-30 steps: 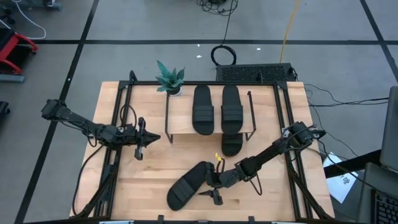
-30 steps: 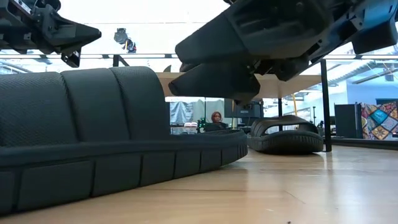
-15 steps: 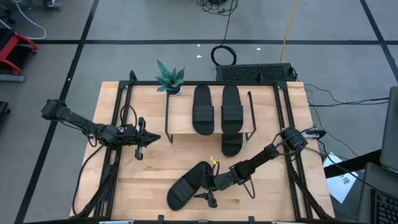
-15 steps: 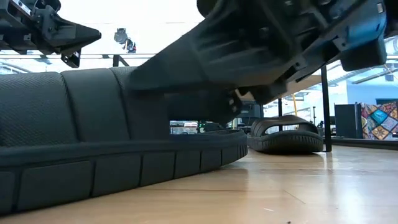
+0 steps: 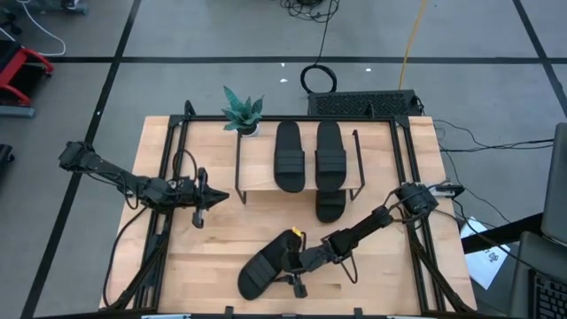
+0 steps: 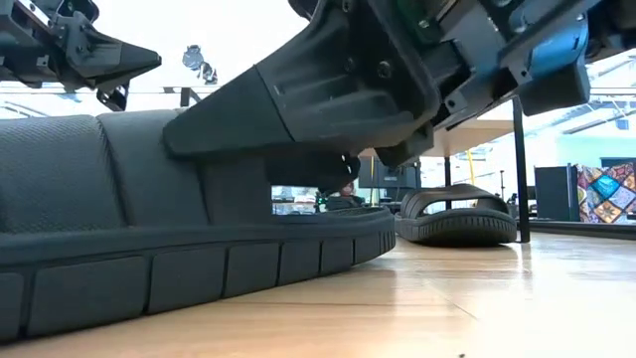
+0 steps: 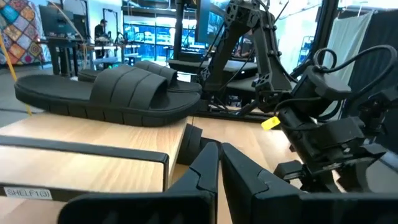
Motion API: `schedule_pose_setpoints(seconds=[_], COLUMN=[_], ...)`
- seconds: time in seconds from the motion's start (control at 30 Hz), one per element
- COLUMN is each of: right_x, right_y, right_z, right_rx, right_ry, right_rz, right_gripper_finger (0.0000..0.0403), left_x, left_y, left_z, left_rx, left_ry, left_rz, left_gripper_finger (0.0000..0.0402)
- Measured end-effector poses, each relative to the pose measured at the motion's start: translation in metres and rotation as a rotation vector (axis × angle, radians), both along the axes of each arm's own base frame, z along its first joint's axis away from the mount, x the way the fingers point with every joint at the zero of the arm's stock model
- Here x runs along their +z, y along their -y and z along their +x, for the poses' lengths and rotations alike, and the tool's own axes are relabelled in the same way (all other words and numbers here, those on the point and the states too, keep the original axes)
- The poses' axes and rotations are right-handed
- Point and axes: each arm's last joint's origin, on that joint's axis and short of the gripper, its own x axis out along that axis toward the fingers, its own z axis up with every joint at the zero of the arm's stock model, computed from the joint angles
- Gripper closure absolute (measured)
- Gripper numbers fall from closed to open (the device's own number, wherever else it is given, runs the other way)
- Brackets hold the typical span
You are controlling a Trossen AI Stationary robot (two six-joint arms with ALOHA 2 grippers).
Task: Pick and place slides into the shelf
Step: Put the slide under the shelf
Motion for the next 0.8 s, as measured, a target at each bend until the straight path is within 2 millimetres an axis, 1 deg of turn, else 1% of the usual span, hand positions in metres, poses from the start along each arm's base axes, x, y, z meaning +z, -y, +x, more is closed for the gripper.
schedule_pose_setpoints(seconds=[0.13,0.17,0.27,0.37,0.53,0.7,0.8], right_x=[0.0,0.001,0.004,0.013,0.041,0.075,0.092], right_y=[0.0,0.0,-0.001,-0.002,-0.008,-0.009,-0.005], right_z=[0.0,0.0,-0.001,-0.004,-0.015,-0.03,-0.038], right_rx=[0.025,0.042,0.082,0.11,0.15,0.185,0.164], right_ry=[0.009,0.014,0.021,0.034,0.044,0.051,0.034], right_rz=[-0.018,-0.025,-0.02,-0.053,-0.109,-0.157,-0.176], right_gripper_finger=[0.0368,0.0385,0.039,0.0396,0.0398,0.04,0.04], left_x=[0.0,-0.001,-0.001,-0.001,-0.007,-0.014,-0.014], left_y=[0.0,0.0,0.0,0.0,0.001,0.001,0.005], left_z=[0.0,0.0,0.0,0.0,0.0,0.0,0.001], left_rx=[-0.008,-0.017,-0.022,-0.021,-0.019,-0.023,-0.11], left_ry=[-0.002,-0.004,-0.003,-0.008,-0.064,-0.135,-0.136], left_rz=[-0.082,-0.098,-0.117,-0.124,-0.177,-0.122,-0.064], left_gripper_finger=[0.0385,0.0385,0.0385,0.0385,0.0385,0.0385,0.0385])
